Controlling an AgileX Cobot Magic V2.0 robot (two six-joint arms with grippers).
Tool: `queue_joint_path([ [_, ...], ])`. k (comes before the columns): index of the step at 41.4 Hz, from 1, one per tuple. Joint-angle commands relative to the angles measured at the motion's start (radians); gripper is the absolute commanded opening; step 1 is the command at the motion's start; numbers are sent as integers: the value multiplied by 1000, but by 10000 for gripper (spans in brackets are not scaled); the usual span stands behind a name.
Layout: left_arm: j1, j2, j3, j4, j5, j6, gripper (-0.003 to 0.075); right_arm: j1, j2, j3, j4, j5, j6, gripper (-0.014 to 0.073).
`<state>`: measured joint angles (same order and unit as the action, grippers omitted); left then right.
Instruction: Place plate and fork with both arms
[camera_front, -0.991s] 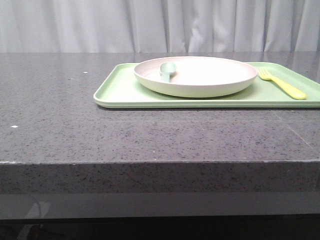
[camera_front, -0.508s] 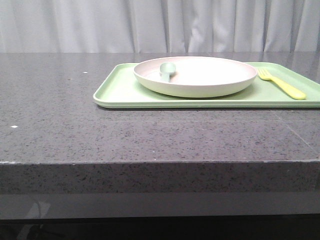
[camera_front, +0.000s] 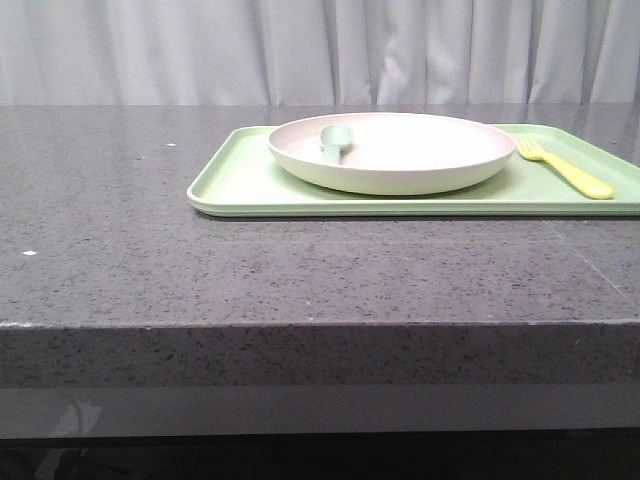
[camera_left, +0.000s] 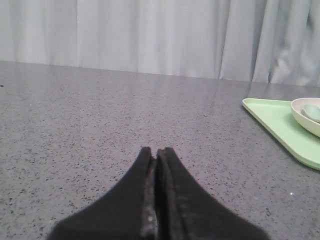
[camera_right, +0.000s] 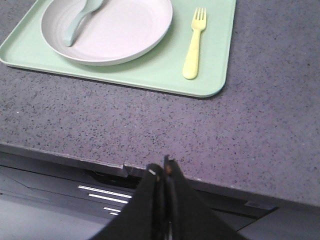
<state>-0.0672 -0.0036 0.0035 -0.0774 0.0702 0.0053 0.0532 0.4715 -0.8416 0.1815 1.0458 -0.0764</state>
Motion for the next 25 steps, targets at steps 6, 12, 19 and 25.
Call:
queue_joint_path([
  [6, -7, -25, 7, -7, -86, 4, -20, 0, 5, -23, 9, -60, 2, -118],
  [12, -7, -25, 7, -7, -86, 4, -20, 0, 5, -23, 9, -60, 2, -118],
  [19, -7, -25, 7, -7, -86, 4, -20, -1, -62, 86, -31, -261, -3, -118],
  [25, -7, -25, 7, -7, -86, 4, -20, -1, -190, 327, -44, -586, -5, -118],
])
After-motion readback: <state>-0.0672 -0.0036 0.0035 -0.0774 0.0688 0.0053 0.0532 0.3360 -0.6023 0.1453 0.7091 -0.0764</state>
